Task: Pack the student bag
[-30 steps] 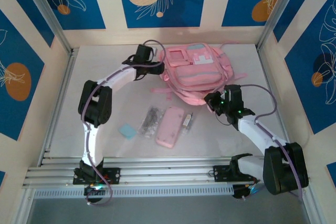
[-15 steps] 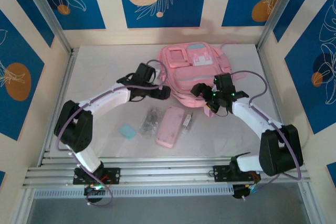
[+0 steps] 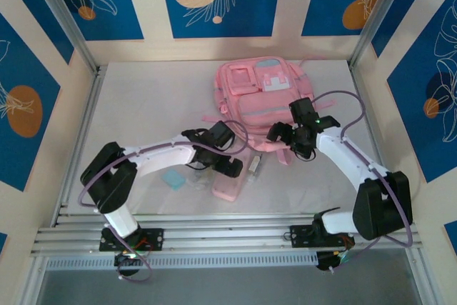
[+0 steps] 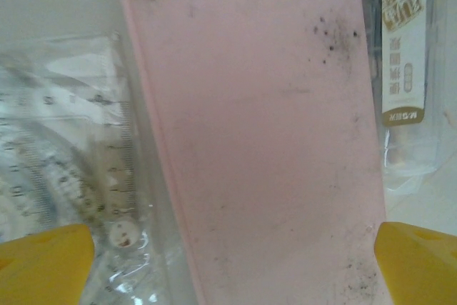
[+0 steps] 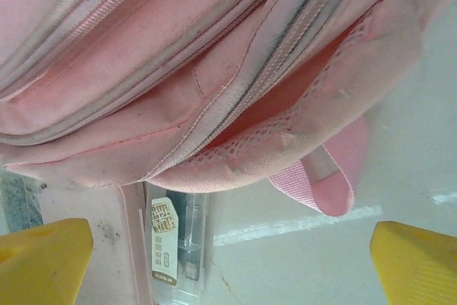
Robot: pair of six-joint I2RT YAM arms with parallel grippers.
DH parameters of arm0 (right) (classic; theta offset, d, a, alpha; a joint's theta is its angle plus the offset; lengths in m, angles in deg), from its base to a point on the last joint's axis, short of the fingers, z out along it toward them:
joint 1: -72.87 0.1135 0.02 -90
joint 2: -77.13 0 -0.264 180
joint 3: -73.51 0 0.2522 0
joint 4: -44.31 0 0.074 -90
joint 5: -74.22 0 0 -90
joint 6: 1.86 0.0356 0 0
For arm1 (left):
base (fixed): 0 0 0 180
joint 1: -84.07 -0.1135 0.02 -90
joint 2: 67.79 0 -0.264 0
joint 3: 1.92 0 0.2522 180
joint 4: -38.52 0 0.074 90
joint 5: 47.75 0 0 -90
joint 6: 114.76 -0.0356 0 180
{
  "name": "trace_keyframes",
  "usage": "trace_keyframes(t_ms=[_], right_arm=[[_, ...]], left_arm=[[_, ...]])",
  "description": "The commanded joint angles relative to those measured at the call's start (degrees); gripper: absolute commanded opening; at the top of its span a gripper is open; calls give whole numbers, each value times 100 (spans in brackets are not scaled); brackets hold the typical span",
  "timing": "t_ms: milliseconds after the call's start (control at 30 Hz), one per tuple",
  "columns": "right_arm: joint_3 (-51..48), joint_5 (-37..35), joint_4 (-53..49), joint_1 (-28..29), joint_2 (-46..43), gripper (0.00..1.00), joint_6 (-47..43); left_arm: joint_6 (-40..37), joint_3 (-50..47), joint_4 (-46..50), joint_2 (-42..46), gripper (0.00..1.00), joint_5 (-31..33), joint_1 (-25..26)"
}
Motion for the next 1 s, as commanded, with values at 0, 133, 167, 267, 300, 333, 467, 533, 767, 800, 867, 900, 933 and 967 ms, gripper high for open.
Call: trace_keyframes(t_ms=[0, 133, 167, 267, 300, 333, 467, 533, 767, 800, 867, 900, 933, 967], right_arm=[[70, -239, -292, 16, -340, 99, -89], [-68, -263, -276, 8, -613, 99, -62], [-120, -237, -252, 0, -688, 99, -53], [-280, -142, -182, -12, -898, 99, -3], [-329, -123, -159, -18, -953, 99, 12], [-390, -120, -153, -29, -1018, 99, 40], [-540, -53, -89, -124, -1170, 99, 70], [-563, -7, -46, -213, -1197, 99, 45], [-700, 226, 222, -327, -1290, 100, 9], [-721, 259, 252, -337, -1330, 100, -15], [-762, 369, 326, -350, -1423, 100, -70], [-758, 452, 356, -355, -1450, 100, -101], [-770, 588, 409, -367, -1470, 100, -146], [-777, 778, 496, -366, -1479, 100, -195]], left_arm=[[117, 275, 229, -277, 100, 90, 217], [145, 499, 231, -557, 100, 111, 352], [145, 558, 224, -630, 100, 145, 386], [125, 688, 243, -820, 100, 228, 436], [119, 716, 254, -892, 100, 247, 445], [112, 763, 311, -983, 100, 280, 450], [85, 922, 582, -1283, 100, 472, 445], [53, 990, 685, -1367, 100, 544, 454], [35, 932, 675, -1337, 88, 573, 472], [31, 896, 634, -1235, 83, 565, 472], [48, 752, 510, -930, 75, 526, 463], [64, 719, 466, -795, 74, 497, 459], [71, 678, 428, -651, 74, 466, 456], [77, 660, 402, -495, 74, 415, 454]])
